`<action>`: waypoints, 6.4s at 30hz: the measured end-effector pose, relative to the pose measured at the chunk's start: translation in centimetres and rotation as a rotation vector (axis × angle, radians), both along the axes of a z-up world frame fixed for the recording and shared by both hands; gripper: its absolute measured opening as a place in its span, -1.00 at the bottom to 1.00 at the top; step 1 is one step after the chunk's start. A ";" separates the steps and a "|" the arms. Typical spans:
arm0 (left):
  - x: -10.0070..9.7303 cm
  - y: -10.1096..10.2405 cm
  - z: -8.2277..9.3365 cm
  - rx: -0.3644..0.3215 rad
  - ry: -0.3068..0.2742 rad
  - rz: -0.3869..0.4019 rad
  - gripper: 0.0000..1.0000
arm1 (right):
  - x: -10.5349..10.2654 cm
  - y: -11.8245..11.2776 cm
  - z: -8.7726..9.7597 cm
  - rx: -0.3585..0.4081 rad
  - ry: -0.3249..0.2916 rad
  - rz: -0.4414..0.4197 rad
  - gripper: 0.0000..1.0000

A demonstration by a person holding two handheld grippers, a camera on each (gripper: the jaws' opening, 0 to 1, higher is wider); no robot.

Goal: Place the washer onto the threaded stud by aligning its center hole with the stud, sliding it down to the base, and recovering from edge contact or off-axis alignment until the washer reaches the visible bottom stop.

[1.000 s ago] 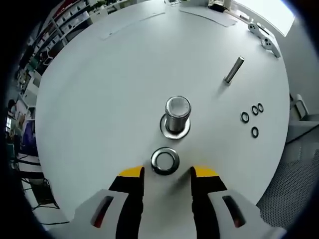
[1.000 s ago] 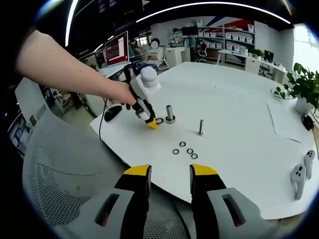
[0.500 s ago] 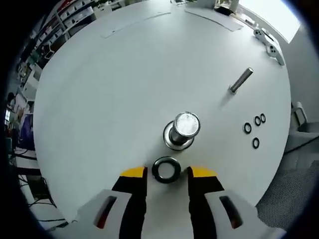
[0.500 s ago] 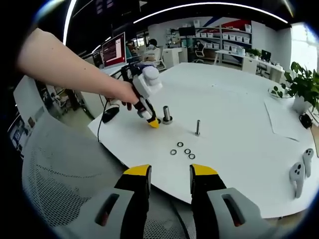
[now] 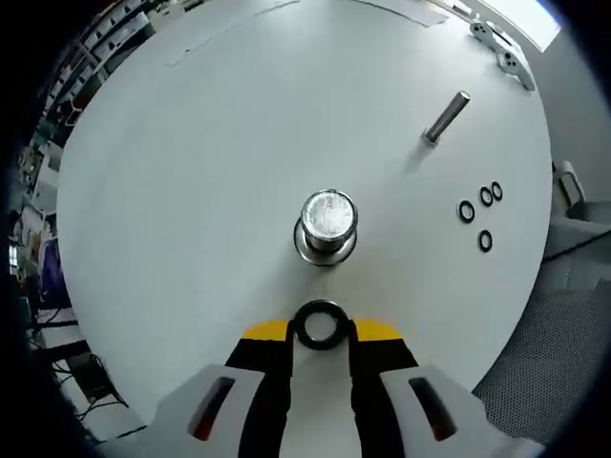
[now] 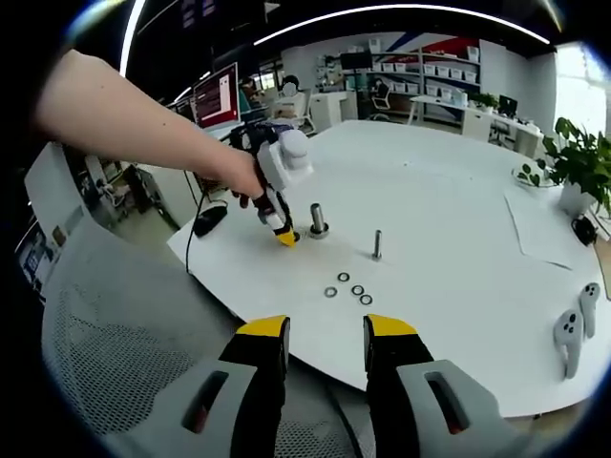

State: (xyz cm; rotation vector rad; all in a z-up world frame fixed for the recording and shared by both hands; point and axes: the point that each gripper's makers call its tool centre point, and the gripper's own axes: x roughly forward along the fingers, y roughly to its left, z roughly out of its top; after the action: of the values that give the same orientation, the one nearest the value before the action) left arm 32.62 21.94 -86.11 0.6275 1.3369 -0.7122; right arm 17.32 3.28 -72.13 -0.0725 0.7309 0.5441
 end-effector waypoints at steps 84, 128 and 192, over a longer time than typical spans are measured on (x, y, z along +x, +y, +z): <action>2.6 -2.3 7.2 -0.167 -0.178 -0.030 -0.63 | -0.2 0.5 0.1 0.015 0.003 0.023 -0.33; 3.1 -5.1 2.5 -0.109 -0.151 -0.176 -0.63 | 0.2 -0.7 -0.1 -0.007 0.004 -0.037 -0.34; -9.1 2.0 16.3 -0.517 -0.459 0.253 -0.42 | -0.7 0.5 -0.8 -0.053 0.031 0.059 -0.35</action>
State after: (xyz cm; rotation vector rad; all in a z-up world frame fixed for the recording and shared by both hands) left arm 23.49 23.96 -69.85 0.1794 0.7445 -0.6242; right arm 16.63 3.80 -72.89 -0.1355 0.7754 0.5832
